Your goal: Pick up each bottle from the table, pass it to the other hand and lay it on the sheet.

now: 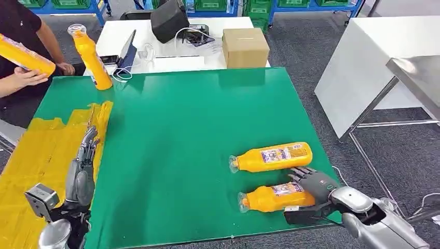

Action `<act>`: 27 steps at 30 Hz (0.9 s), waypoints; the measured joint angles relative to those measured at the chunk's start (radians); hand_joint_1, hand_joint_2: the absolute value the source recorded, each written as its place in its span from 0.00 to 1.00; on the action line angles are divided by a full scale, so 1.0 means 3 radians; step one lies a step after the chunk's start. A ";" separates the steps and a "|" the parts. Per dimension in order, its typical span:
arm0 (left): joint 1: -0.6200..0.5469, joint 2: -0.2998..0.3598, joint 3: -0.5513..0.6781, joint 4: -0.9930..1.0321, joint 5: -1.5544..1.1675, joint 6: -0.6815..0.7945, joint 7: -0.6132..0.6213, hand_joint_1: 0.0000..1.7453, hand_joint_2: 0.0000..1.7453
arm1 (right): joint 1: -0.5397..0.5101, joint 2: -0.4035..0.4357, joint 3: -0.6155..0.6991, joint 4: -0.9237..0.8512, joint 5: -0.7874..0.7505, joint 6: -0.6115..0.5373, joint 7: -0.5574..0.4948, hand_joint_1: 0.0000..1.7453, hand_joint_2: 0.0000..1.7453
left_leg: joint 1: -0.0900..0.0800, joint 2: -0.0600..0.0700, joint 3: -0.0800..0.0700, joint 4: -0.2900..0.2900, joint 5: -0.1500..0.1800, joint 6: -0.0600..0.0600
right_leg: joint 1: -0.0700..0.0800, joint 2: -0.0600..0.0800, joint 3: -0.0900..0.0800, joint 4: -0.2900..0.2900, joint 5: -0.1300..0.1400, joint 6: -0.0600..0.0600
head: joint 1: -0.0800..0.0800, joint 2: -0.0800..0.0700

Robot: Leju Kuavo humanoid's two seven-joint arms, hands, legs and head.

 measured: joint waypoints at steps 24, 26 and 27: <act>-0.0012 0.0056 -0.0038 0.0029 0.0053 -0.0065 -0.0006 0.00 0.00 | 0.0376 0.0204 -0.0374 -0.0190 -0.1216 -0.0112 -0.0328 1.00 1.00 | 0.0005 -0.0009 -0.0020 0.0000 0.0005 0.0018 | 0.0007 -0.0001 0.0008 -0.0038 0.0030 0.0029 | 0.0001 0.0000; 0.0006 0.0056 -0.0038 0.0033 0.0053 -0.0065 -0.0006 0.00 0.00 | 0.0417 0.0211 -0.0407 -0.0225 -0.1219 -0.0112 -0.0331 1.00 1.00 | 0.0006 -0.0011 -0.0022 0.0000 0.0002 0.0014 | 0.0008 -0.0002 0.0005 -0.0038 0.0027 0.0027 | 0.0001 0.0000; 0.0015 0.0056 -0.0038 0.0039 0.0053 -0.0066 -0.0006 0.00 0.00 | 0.0438 0.0220 -0.0427 -0.0243 -0.1241 -0.0125 -0.0347 1.00 1.00 | 0.0007 -0.0011 -0.0023 0.0000 0.0000 0.0013 | 0.0008 -0.0002 0.0004 -0.0038 0.0026 0.0026 | 0.0000 0.0000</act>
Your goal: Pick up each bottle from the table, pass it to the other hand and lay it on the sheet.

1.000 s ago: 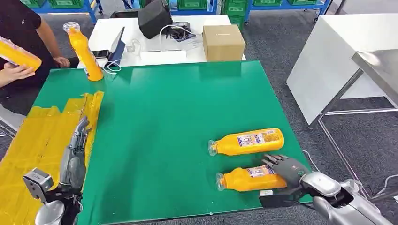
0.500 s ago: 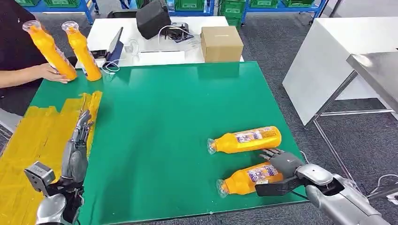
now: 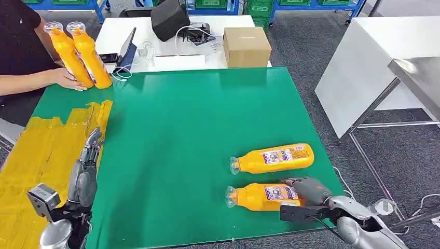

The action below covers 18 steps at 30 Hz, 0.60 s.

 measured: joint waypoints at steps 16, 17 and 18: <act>0.0499 -0.0209 -0.0196 -0.0358 0.1241 -0.0753 0.0542 0.00 1.00 | 0.0231 0.1080 -0.0607 -0.0544 -0.0589 -0.0449 -0.0477 1.00 1.00 | -0.0017 -0.0030 -0.0084 0.0002 0.0017 0.0001 | -0.0016 -0.0036 -0.0051 0.0037 -0.0002 -0.0003 | 0.0000 0.0000; 0.0545 -0.0226 -0.0260 -0.0410 0.1222 -0.0714 0.0542 0.00 1.00 | 0.0218 0.1117 -0.0663 -0.0584 -0.0613 -0.0436 -0.0488 1.00 1.00 | -0.0017 -0.0032 -0.0086 0.0002 0.0017 0.0001 | -0.0018 -0.0037 -0.0052 0.0037 -0.0002 -0.0003 | 0.0000 0.0000; 0.0578 -0.0240 -0.0326 -0.0455 0.1214 -0.0664 0.0542 0.00 1.00 | 0.0208 0.1149 -0.0712 -0.0614 -0.0632 -0.0422 -0.0498 1.00 1.00 | -0.0019 -0.0035 -0.0089 0.0002 0.0017 0.0001 | -0.0020 -0.0039 -0.0053 0.0037 -0.0002 -0.0003 | -0.0001 0.0000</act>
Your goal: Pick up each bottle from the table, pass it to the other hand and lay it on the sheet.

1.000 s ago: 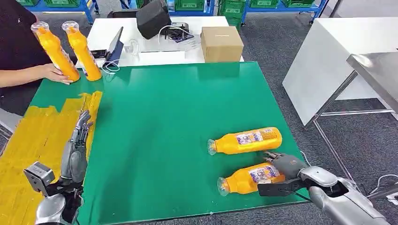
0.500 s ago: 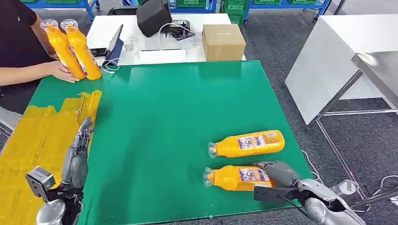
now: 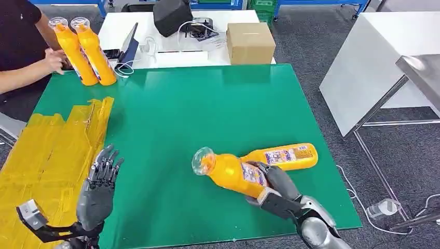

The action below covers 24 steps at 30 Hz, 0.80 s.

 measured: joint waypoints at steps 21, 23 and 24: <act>0.0050 -0.0029 -0.0663 -0.0171 0.0151 0.0149 0.0137 0.00 1.00 | -0.0807 0.1042 0.0394 0.0490 0.0572 -0.0410 0.0380 1.00 1.00 | -0.0007 -0.0007 -0.0021 0.0000 0.0007 -0.0006 | -0.0003 -0.0008 -0.0031 0.0026 -0.0005 -0.0007 | 0.0001 0.0000; 0.0051 -0.0029 -0.0664 -0.0171 0.0151 0.0148 0.0136 0.00 1.00 | -0.0813 0.1051 0.0403 0.0501 0.0568 -0.0411 0.0380 1.00 1.00 | -0.0008 -0.0007 -0.0022 0.0000 0.0007 -0.0006 | -0.0004 -0.0008 -0.0031 0.0026 -0.0005 -0.0007 | 0.0001 0.0000; 0.0051 -0.0029 -0.0664 -0.0171 0.0151 0.0148 0.0136 0.00 1.00 | -0.0813 0.1051 0.0403 0.0501 0.0568 -0.0411 0.0380 1.00 1.00 | -0.0008 -0.0007 -0.0022 0.0000 0.0007 -0.0006 | -0.0004 -0.0008 -0.0031 0.0026 -0.0005 -0.0007 | 0.0001 0.0000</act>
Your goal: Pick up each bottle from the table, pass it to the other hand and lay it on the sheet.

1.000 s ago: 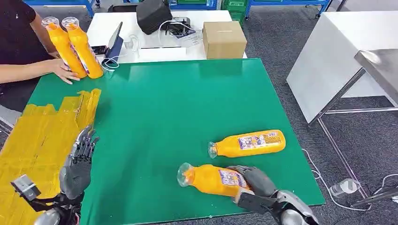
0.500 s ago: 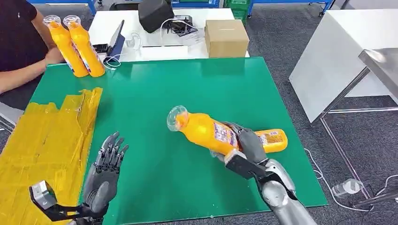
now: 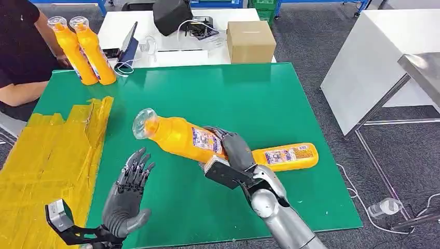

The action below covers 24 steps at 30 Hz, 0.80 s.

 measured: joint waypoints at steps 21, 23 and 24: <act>-0.0002 -0.0082 0.0113 -0.0006 -0.0060 0.0206 -0.0153 0.00 1.00 | -0.0123 0.0407 0.0851 0.0385 0.0224 0.0188 -0.0009 1.00 1.00 | -0.0004 -0.0002 -0.0004 0.0000 0.0000 -0.0001 | -0.0004 -0.0003 -0.0008 0.0008 -0.0004 -0.0005 | 0.0001 0.0000; 0.0008 -0.0132 0.0172 -0.0008 -0.0066 0.0244 -0.0172 0.00 1.00 | -0.0092 0.0445 0.1066 0.0445 0.0263 0.0197 -0.0017 1.00 1.00 | -0.0004 -0.0001 -0.0006 0.0000 0.0000 -0.0001 | -0.0004 -0.0003 -0.0013 0.0008 -0.0004 -0.0005 | 0.0001 0.0000; 0.0018 -0.0136 0.0191 -0.0008 -0.0066 0.0243 -0.0173 0.00 1.00 | -0.0089 0.0467 0.1124 0.0464 0.0265 0.0178 -0.0015 1.00 1.00 | -0.0004 -0.0002 -0.0007 0.0000 0.0000 -0.0001 | -0.0005 -0.0004 -0.0014 0.0008 -0.0004 -0.0005 | -0.0001 0.0000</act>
